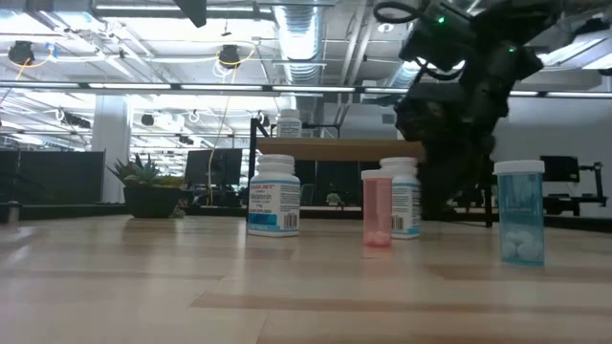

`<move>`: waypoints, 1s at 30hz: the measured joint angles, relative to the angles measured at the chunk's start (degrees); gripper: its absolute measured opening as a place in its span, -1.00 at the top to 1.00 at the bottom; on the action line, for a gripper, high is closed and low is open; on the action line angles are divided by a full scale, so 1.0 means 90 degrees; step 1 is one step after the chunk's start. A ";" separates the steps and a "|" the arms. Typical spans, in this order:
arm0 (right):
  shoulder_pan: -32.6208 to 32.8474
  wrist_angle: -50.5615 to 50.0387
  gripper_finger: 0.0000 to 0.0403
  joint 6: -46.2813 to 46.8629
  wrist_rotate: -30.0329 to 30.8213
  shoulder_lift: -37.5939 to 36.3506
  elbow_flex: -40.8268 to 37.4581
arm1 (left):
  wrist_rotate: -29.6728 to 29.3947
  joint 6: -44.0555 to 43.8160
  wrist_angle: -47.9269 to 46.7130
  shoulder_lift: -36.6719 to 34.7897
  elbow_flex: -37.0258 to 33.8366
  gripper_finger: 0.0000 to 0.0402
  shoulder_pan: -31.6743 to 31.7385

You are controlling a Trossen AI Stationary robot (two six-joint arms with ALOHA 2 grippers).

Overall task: Pick and place medicine bottles onto shelf by color
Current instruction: Move the bottom white and blue pill bottle near the shelf

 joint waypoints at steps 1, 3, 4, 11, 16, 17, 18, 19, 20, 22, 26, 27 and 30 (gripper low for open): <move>-0.0058 0.0062 0.65 -0.0047 0.0003 0.0000 0.0000 | 0.0000 -0.0002 0.0000 0.0000 0.0000 -0.22 0.0000; -0.0137 0.0200 0.65 -0.0133 0.0002 0.0000 0.0000 | 0.0000 0.0000 0.0000 0.0001 0.0000 -0.22 0.0001; -0.0165 0.0263 0.65 -0.0165 0.0000 0.0000 0.0000 | 0.0000 -0.0002 0.0000 -0.0001 0.0000 -0.22 0.0000; -0.0289 0.0125 0.65 -0.0219 -0.0237 -0.0039 0.0000 | 0.0000 -0.0002 0.0046 0.0001 0.0000 -0.22 0.0078; 0.0003 0.0349 0.65 -0.0155 -0.0673 0.0236 0.0005 | -0.0007 0.0003 0.0046 0.0001 0.0000 -0.22 0.0121; 0.0063 0.0414 0.65 -0.0119 -0.0680 0.0347 0.0045 | -0.0009 0.0007 0.0048 0.0001 0.0000 -0.22 0.0120; 0.0096 0.0467 0.65 -0.0118 -0.0680 0.0466 0.0113 | -0.0018 0.0007 0.0049 0.0001 0.0000 -0.22 0.0120; 0.0109 0.0484 0.65 -0.0120 -0.0680 0.0607 0.0214 | -0.0032 0.0007 0.0050 0.0001 0.0000 -0.22 0.0120; 0.0116 0.0496 0.65 -0.0143 -0.0670 0.0739 0.0315 | -0.0047 0.0010 0.0052 0.0001 0.0000 -0.22 0.0120; 0.0100 0.0482 0.65 -0.0233 -0.0667 0.1012 0.0534 | -0.0077 0.0010 0.0056 0.0001 0.0000 -0.22 0.0120; 0.0019 0.0435 0.65 -0.0508 -0.0672 0.1600 0.1118 | -0.0107 0.0012 0.0051 0.0001 0.0000 -0.22 0.0120; 0.0001 0.0431 0.65 -0.0607 -0.0667 0.1729 0.1285 | -0.0107 0.0012 0.0051 0.0001 0.0002 -0.22 0.0120; -0.0104 0.0189 0.65 -0.0907 -0.0668 0.1992 0.1773 | -0.0108 0.0014 0.0049 0.0001 0.0002 -0.22 0.0120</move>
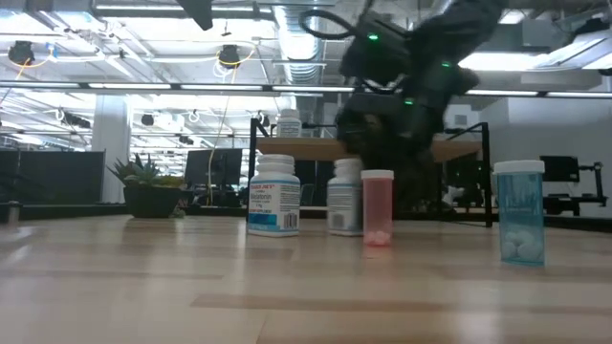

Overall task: Pick and place medicine bottles onto shelf by color
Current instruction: Move the bottom white and blue pill bottle near the shelf, then put the left white and blue pill bottle on the shelf aligned with the other white and blue pill bottle

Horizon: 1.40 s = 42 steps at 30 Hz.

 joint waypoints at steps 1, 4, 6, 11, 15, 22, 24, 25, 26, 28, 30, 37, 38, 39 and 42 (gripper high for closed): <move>-0.0037 -0.0114 0.65 -0.0108 0.0000 0.0074 0.0153 | 0.0001 0.0000 0.0000 0.0002 0.0000 -0.22 0.0000; -0.0172 -0.0448 0.65 -0.0400 0.0001 0.0182 0.0560 | -0.0001 0.0001 0.0000 0.0002 0.0002 -0.22 0.0000; -0.0253 -0.0598 0.65 -0.0563 0.0074 0.0186 0.0738 | -0.0004 0.0003 0.0000 0.0002 0.0002 -0.22 0.0000; -0.0403 -0.1022 0.65 -0.0708 0.0217 0.0186 0.1043 | -0.0008 0.0003 0.0002 0.0002 0.0002 -0.22 0.0000; -0.0332 -0.1995 0.65 -0.0682 0.0162 0.0186 0.1314 | -0.0026 0.0005 0.0002 0.0002 0.0002 -0.22 0.0000; 0.0095 -0.3405 0.65 -0.0398 0.0162 -0.0484 0.1481 | -0.0218 0.0008 0.0000 0.0002 0.0002 -0.22 0.0000; 0.0273 -0.3888 0.65 -0.0204 0.0360 -0.0900 0.1481 | -0.0225 0.0008 0.0000 0.0002 0.0002 -0.22 0.0000; 0.0381 -0.4134 0.65 -0.0135 0.0524 -0.1111 0.1482 | -0.0225 0.0008 0.0000 0.0002 0.0002 -0.22 0.0000; 0.0499 -0.4358 0.65 -0.0071 0.0690 -0.1330 0.1484 | -0.0225 0.0008 0.0006 0.0002 0.0002 -0.22 0.0000; 0.0752 -0.4906 0.65 0.0119 0.1048 -0.1773 0.1481 | -0.0225 0.0008 0.0015 0.0002 0.0002 -0.22 0.0000; 0.0998 -0.5358 0.65 0.0384 0.1310 -0.2234 0.1481 | -0.0231 0.0008 0.0045 0.0002 0.0002 -0.22 0.0002; 0.1587 -0.5720 0.65 0.0989 0.2216 -0.3912 0.0681 | -0.0550 0.0010 0.0214 0.0002 0.0002 -0.22 0.0020; 0.1590 -0.5714 0.65 0.1172 0.2293 -0.4185 0.0450 | -0.0578 0.0005 0.0255 0.0002 0.0002 -0.22 0.0037; 0.1588 -0.5702 0.65 0.1351 0.2318 -0.4454 0.0185 | -0.0602 0.0005 0.0314 0.0002 0.0002 -0.22 0.0061; 0.1578 -0.5358 0.65 0.1785 0.2361 -0.5218 -0.0638 | -0.0620 -0.0036 0.0386 0.0002 0.0002 -0.22 0.0189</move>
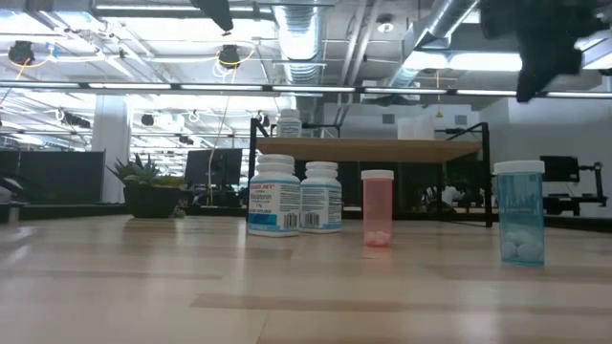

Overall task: Pick and place medicine bottles onto shelf by color
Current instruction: Put the left white and blue pill bottle on the shelf aligned with the other white and blue pill bottle

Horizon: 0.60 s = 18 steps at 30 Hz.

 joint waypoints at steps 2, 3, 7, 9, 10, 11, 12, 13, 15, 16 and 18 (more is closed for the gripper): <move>0.0005 0.0552 0.64 0.0088 -0.0015 -0.0495 -0.0533 | -0.0010 -0.0134 0.0125 0.0000 0.0000 -0.22 0.0115; 0.0005 0.0794 0.62 0.0117 -0.0024 -0.0732 -0.0769 | -0.0012 -0.0232 0.0150 0.0000 0.0000 -0.22 0.0189; -0.0044 0.1444 0.50 0.0010 0.0033 -0.1533 -0.1433 | -0.0010 -0.0556 0.0401 0.0000 0.0000 -0.22 0.0491; -0.0158 0.1382 0.40 -0.0071 0.0208 -0.1828 -0.1553 | -0.0012 -0.0570 0.0552 0.0000 0.0000 -0.22 0.0623; -0.0224 0.1374 0.35 -0.0176 0.0321 -0.1944 -0.1586 | -0.0011 -0.0575 0.0645 0.0001 -0.0002 -0.22 0.0685; -0.0309 0.1382 0.29 -0.0312 0.0404 -0.2055 -0.1601 | -0.0010 -0.0577 0.0747 0.0017 -0.0001 -0.22 0.0747; -0.0391 0.1396 0.23 -0.0446 0.0460 -0.2150 -0.1601 | -0.0012 -0.0578 0.0852 0.0034 -0.0002 -0.22 0.0809; -0.0474 0.1419 0.16 -0.0594 0.0471 -0.2227 -0.1601 | -0.0013 -0.0579 0.0910 0.0047 -0.0002 -0.22 0.0863; -0.0650 0.1456 0.02 -0.0936 0.0467 -0.2328 -0.1601 | -0.0005 -0.0685 0.0979 0.0054 -0.0005 -0.22 0.0996; -0.0729 0.1445 -0.05 -0.1091 0.0466 -0.2348 -0.1601 | 0.0038 -0.0794 0.1093 0.0100 -0.0002 -0.22 0.1080; -0.0890 0.1449 -0.18 -0.1429 0.0466 -0.2350 -0.1601 | 0.0139 -0.0955 0.1169 0.0172 -0.0003 -0.22 0.1238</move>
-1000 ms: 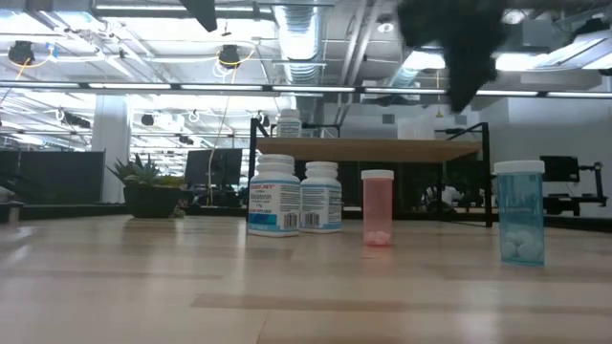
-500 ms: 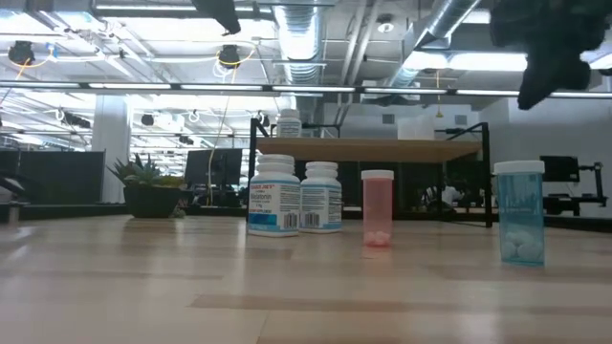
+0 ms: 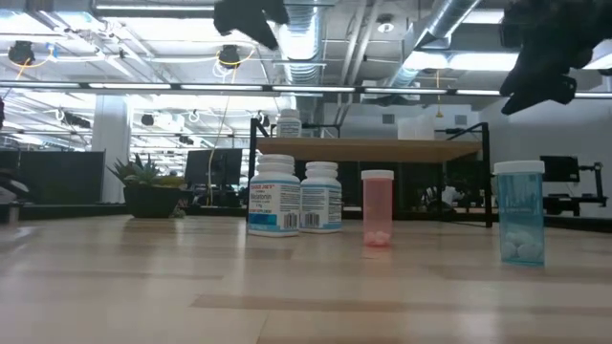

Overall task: Pick and place medicine bottles onto shelf by color
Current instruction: Put the left white and blue pill bottle on the shelf aligned with the other white and blue pill bottle

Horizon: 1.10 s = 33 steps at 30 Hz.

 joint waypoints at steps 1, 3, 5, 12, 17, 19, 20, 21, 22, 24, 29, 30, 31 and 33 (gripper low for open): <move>-0.0075 -0.0006 -0.24 -0.0189 0.0000 0.0000 0.0000 | 0.0001 -0.0018 -0.0050 0.0087 -0.0004 -0.22 0.0058; -0.0232 -0.0024 -0.33 -0.0642 0.0000 0.0002 0.0000 | 0.0048 0.0117 0.0129 0.0268 0.0003 -0.22 0.0133; -0.0429 0.0011 -0.39 -0.1005 -0.0002 -0.0001 -0.0005 | 0.0151 0.0356 0.0041 0.0500 -0.0002 -0.22 0.0138; -0.1015 0.0013 -0.42 -0.1594 -0.0016 -0.0023 -0.0193 | 0.0709 0.0840 0.0009 0.1046 -0.0007 -0.22 0.0093; -0.1285 0.0233 -0.42 -0.1569 -0.0278 -0.0466 -0.0757 | 0.0834 0.1425 -0.0079 0.1132 -0.0004 -0.22 0.0085; -0.1340 0.0396 -0.42 -0.1566 -0.0468 -0.0664 -0.0950 | 0.0832 0.1874 -0.0054 0.1120 -0.0002 -0.22 0.0067; -0.1372 0.0480 -0.42 -0.1569 -0.0545 -0.0762 -0.1011 | 0.0851 0.2107 -0.0080 0.1120 -0.0002 -0.22 0.0064; -0.1399 0.0630 -0.42 -0.1566 -0.0549 -0.0844 -0.1065 | 0.0899 0.2234 -0.0107 0.1122 -0.0002 -0.22 0.0062; -0.1404 0.0703 -0.42 -0.1566 -0.0551 -0.0932 -0.1104 | 0.0954 0.2260 -0.0119 0.1122 -0.0002 -0.22 0.0064; -0.1407 0.0708 -0.42 -0.1567 -0.0553 -0.1147 -0.1193 | 0.1001 0.2228 -0.0116 0.1122 -0.0002 -0.22 0.0123; -0.1404 0.0890 -0.42 -0.1567 -0.0554 -0.1706 -0.1292 | 0.1060 0.3065 -0.0124 0.1122 -0.0002 -0.27 0.0186; -0.1404 0.0903 -0.42 -0.1567 -0.0554 -0.1801 -0.1292 | 0.1060 0.3208 -0.0124 0.1122 -0.0002 -0.30 0.0182; -0.1403 0.0890 -0.42 -0.1568 -0.0554 -0.1906 -0.1292 | 0.1059 0.3296 -0.0124 0.1122 -0.0002 -0.34 0.0176; -0.1398 0.0879 -0.42 -0.1599 -0.0554 -0.2129 -0.1294 | 0.1040 0.3380 -0.0117 0.1178 0.0005 -0.43 0.0170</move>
